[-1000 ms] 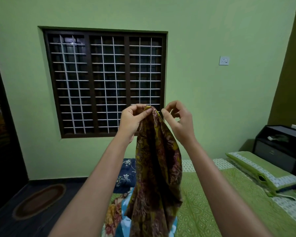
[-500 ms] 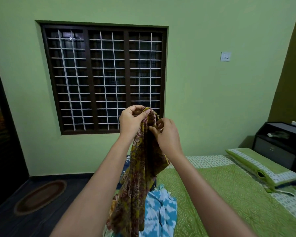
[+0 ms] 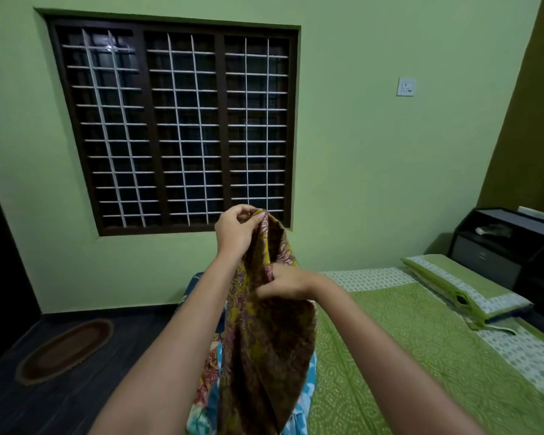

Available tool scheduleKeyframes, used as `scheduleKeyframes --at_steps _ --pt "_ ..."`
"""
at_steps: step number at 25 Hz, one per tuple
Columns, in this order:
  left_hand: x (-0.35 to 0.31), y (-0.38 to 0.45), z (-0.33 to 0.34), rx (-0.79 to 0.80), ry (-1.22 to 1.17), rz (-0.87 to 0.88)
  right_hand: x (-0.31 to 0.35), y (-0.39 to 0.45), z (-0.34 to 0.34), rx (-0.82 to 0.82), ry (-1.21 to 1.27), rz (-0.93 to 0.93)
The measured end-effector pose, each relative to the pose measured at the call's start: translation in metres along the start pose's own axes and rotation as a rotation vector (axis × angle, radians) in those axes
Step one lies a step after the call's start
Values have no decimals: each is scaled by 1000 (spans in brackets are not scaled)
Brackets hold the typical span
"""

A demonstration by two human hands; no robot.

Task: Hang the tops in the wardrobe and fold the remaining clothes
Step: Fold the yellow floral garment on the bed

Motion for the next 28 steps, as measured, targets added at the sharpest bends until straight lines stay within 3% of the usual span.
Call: scheduleKeyframes --at_steps 2,4,7,10,13,16,19,22,25,28 --pt "12 -4 10 44 73 -22 -10 -13 15 188 -85 276" --pt "29 -12 21 90 134 -69 -20 -27 14 219 -174 494" --pt "56 -26 32 110 211 -161 -29 -51 -19 -66 -354 606" --pt "60 -43 46 172 193 -131 -44 -77 -51 -305 -622 646" --pt "47 -67 69 235 153 -53 -61 -111 -63 -412 -577 720" --pt "43 -88 86 254 140 -84 -64 -144 -51 -306 -584 663" --pt "22 -120 99 275 132 -87 -74 -178 -25 -213 -344 699" --pt "-25 -171 115 331 42 16 -87 -218 -17 -274 -352 823" --pt "-69 -217 127 312 -28 27 -96 -255 -12 -233 -633 608" --pt "-101 -257 133 269 -29 -7 -117 -299 -6 -142 -475 444"
Point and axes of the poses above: each hand's wrist, its own y-axis towards the middle knuckle, its own z-axis out of the palm, x = y × z, the point moved 4 cm from there along y, towards the middle knuckle, and after that the axes turned 13 degrees about y, right-handed, at the moved point
